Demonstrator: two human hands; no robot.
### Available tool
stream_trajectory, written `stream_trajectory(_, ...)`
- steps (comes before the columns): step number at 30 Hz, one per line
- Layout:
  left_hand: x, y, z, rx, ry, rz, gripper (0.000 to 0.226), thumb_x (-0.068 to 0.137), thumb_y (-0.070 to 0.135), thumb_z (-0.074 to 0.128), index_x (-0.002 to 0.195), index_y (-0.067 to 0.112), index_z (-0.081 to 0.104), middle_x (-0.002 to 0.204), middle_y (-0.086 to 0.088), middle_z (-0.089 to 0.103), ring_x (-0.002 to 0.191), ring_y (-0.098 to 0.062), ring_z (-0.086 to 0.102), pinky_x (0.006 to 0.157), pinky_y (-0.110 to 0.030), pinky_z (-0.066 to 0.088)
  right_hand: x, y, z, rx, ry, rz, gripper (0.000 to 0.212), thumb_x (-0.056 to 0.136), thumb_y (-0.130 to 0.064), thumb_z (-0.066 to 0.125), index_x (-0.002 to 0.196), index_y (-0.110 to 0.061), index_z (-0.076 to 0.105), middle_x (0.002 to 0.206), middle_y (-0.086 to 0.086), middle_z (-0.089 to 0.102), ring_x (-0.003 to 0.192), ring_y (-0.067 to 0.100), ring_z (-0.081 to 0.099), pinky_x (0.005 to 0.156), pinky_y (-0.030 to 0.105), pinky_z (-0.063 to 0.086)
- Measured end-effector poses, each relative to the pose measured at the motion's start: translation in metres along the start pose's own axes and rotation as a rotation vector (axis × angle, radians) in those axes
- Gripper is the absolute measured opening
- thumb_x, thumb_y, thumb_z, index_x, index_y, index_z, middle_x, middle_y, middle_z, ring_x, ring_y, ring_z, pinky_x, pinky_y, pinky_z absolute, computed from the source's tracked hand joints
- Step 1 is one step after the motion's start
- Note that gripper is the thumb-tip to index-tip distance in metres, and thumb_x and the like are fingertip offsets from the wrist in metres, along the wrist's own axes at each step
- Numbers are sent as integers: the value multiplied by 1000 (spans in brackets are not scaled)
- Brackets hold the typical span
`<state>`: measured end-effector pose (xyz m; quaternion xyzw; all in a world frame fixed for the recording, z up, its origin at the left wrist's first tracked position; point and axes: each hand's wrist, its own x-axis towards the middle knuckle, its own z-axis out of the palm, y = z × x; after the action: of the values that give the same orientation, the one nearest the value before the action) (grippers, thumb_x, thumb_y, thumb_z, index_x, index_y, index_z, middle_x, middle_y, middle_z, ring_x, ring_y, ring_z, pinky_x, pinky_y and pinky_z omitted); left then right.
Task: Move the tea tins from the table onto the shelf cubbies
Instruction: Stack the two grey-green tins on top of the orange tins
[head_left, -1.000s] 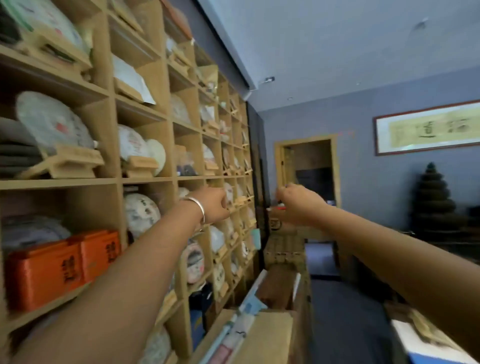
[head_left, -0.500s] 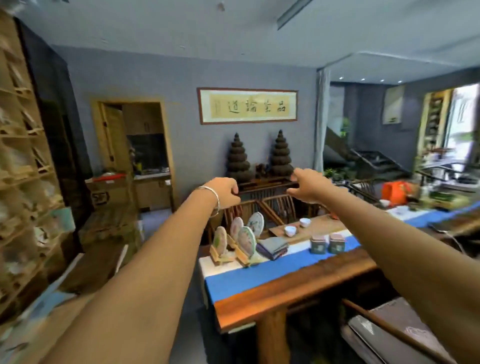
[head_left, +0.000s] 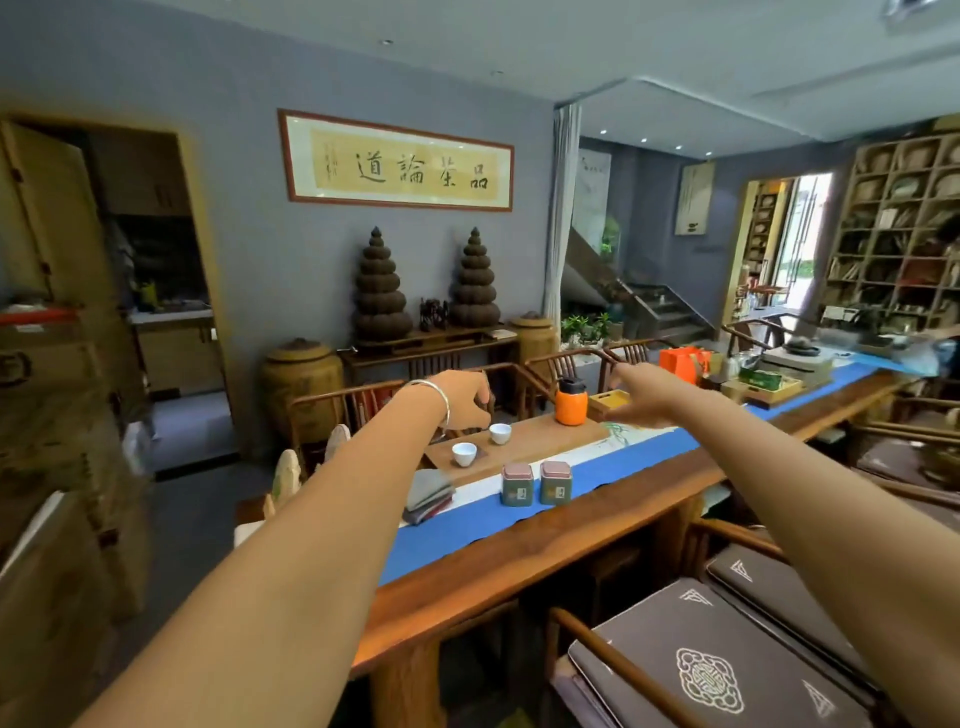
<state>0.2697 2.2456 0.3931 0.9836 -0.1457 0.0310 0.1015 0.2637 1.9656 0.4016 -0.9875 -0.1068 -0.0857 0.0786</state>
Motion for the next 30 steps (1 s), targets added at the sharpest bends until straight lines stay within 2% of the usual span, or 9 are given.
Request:
stream_trajectory(2,30,-1,13,-27,-24,-6,21,80,37,65,96,32,52,97,4,60,83,-14,55,73,-32,49,23,22,2,-10,-49,19,62,79,-40,73,128,-15,46,127,9,56,111,24,54,87,32,47)
stream_trajectory(4,60,-8,25,-36,-57,-24,23,79,39,66,94,34,50,98,4,59,84,-15,55,73,-32,49,50,40,5,-12,-75,39,66,77,-44,74,129,-17,44,129,9,54,111,24,53,93,36,48)
stream_trajectory(9,144,-47,56,-58,-120,-95,43,75,43,69,113,35,49,113,2,57,94,-19,55,78,-34,49,125,67,46,-18,-146,26,78,71,-52,76,132,-19,41,129,7,52,107,21,51,88,32,46)
stream_trajectory(13,234,-74,88,-93,-178,-78,54,75,37,71,123,34,47,120,1,57,96,-19,55,77,-33,48,201,92,91,-39,-243,37,84,69,-56,75,135,-20,39,137,5,48,118,23,48,98,38,44)
stream_trajectory(16,297,-91,105,-49,-260,-71,60,75,37,71,129,31,44,126,-1,55,102,-21,54,87,-38,50,263,105,112,-54,-318,73,86,69,-56,76,136,-21,37,138,7,46,118,24,48,98,37,45)
stream_trajectory(22,391,-120,160,-22,-335,-30,66,79,34,69,137,27,39,134,-4,51,116,-25,51,100,-44,46,356,127,161,-33,-383,48,87,70,-53,77,138,-18,34,139,8,44,122,25,46,97,34,41)
stream_trajectory(26,437,-130,207,-23,-355,4,70,77,39,71,137,25,39,138,-5,49,119,-26,50,100,-40,44,402,149,211,-10,-458,64,90,71,-54,76,140,-18,32,138,11,42,121,28,45,97,37,41)
stream_trajectory(30,472,-140,261,-28,-388,10,69,76,44,72,132,17,42,136,-10,49,117,-28,50,96,-37,43,438,172,275,46,-571,48,94,72,-53,76,144,-17,26,138,11,39,117,28,48,90,34,41)
